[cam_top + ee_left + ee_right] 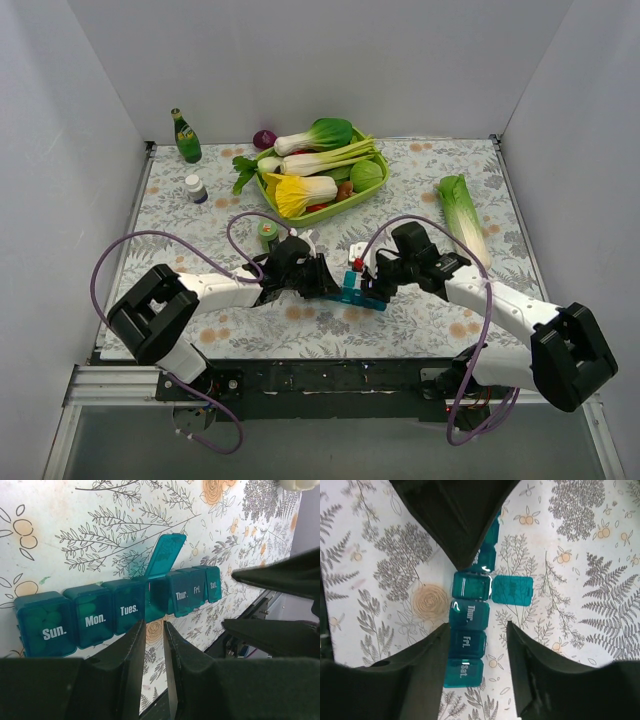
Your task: Sort the pills into containers
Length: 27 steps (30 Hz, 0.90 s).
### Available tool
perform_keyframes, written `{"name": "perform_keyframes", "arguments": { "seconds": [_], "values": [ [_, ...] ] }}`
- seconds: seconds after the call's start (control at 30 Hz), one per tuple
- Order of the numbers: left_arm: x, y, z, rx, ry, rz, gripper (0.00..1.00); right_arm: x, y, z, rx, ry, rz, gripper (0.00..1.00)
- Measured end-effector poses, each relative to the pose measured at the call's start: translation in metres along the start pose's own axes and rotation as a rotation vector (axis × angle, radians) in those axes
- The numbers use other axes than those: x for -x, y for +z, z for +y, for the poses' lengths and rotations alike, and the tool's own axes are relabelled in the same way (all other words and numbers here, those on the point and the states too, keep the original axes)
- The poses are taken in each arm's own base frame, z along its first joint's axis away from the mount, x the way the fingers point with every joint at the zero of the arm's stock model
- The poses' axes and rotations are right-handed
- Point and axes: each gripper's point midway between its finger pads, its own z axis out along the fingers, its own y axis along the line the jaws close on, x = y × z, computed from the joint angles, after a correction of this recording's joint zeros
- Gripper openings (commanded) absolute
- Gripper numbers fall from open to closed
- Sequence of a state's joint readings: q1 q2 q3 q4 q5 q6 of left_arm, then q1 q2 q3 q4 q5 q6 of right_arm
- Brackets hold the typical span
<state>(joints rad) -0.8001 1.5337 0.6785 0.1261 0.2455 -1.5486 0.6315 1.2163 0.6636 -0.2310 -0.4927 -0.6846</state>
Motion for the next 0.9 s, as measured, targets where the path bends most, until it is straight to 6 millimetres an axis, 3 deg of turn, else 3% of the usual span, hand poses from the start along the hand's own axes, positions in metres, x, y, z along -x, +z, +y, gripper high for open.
{"name": "perform_keyframes", "arguments": {
  "seconds": [0.1,0.2,0.33,0.57,0.9],
  "values": [
    [0.001,0.001,0.0,-0.002,0.001,-0.004,0.2,0.013,0.001,0.0,0.027,0.006,-0.031,0.21],
    [0.001,0.003,0.001,0.001,0.0,-0.004,0.2,0.017,0.009,0.0,0.06,0.035,-0.031,0.14],
    [0.001,0.003,0.002,0.004,-0.001,-0.005,0.2,0.004,0.022,0.003,0.101,0.089,0.013,0.08],
    [-0.001,0.009,0.009,0.022,-0.007,-0.001,0.2,-0.021,0.036,0.012,0.144,0.146,0.087,0.06],
    [0.0,0.01,0.007,0.012,-0.005,-0.004,0.2,-0.016,0.042,0.006,0.136,0.147,0.071,0.1]
  ]
}}
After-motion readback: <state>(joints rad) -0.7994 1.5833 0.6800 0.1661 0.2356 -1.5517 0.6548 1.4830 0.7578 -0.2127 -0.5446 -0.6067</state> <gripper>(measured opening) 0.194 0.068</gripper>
